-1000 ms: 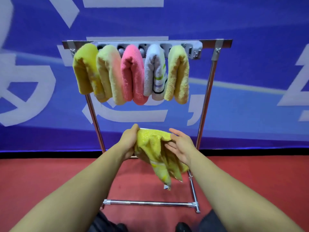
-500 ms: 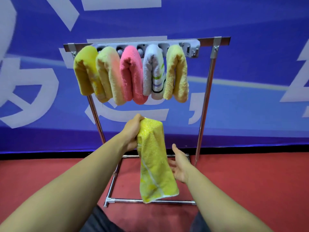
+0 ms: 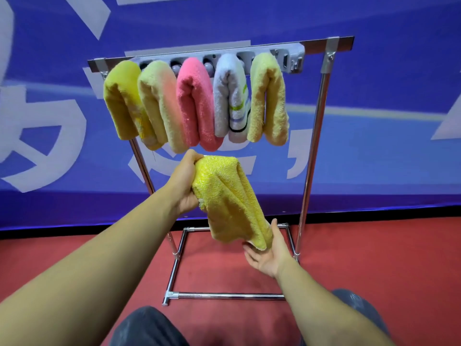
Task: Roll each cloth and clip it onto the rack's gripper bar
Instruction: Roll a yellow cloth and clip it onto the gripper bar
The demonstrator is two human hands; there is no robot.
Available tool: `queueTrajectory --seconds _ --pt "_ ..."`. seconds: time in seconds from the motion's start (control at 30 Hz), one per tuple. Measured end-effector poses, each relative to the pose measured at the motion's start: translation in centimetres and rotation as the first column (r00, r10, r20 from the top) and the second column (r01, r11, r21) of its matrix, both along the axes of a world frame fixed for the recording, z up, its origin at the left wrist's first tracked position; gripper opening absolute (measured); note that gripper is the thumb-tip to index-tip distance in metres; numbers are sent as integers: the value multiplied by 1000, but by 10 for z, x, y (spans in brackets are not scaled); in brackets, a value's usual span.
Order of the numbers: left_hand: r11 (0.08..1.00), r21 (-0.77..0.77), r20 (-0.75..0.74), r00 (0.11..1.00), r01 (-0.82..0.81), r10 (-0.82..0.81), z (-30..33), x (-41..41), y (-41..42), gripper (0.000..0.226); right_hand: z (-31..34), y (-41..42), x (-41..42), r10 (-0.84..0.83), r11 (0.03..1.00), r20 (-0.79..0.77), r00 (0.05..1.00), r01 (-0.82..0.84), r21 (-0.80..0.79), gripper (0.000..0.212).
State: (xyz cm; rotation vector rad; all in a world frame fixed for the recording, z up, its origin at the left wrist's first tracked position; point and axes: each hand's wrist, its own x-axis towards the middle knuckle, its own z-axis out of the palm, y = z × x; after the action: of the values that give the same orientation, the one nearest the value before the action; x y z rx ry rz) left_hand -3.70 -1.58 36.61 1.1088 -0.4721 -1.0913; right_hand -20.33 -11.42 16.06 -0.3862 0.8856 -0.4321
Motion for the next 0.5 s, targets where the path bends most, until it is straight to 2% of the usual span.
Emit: queueTrajectory --seconds 0.07,0.17,0.2,0.27,0.3,0.4,0.43,0.5 --pt "1000 1 -6 1000 1 0 -1 6 1 28 8 -5 6 -69 998 110 992 70 -5 64" --pt "999 22 -25 999 -30 31 -10 18 4 26 13 -7 16 -78 995 159 984 87 -54 48" --pt "999 38 -28 999 -40 41 -14 23 5 24 14 -7 19 -68 994 160 985 80 -71 54" --pt "994 94 -36 998 -50 54 -27 32 9 19 15 -10 22 -120 985 123 985 134 -107 84" --pt "990 131 -34 998 -54 58 -34 35 11 18 19 -12 22 -163 976 103 981 175 -132 90" --pt "981 184 -56 996 -63 74 -52 34 20 26 25 -25 22 -217 965 66 974 224 -133 72" --pt "978 197 -61 995 -68 81 -58 34 22 31 28 -29 21 -177 973 80 981 186 -134 75" --pt "975 221 -95 994 -32 55 -69 34 23 45 31 -33 21 -102 980 66 993 111 -164 100"
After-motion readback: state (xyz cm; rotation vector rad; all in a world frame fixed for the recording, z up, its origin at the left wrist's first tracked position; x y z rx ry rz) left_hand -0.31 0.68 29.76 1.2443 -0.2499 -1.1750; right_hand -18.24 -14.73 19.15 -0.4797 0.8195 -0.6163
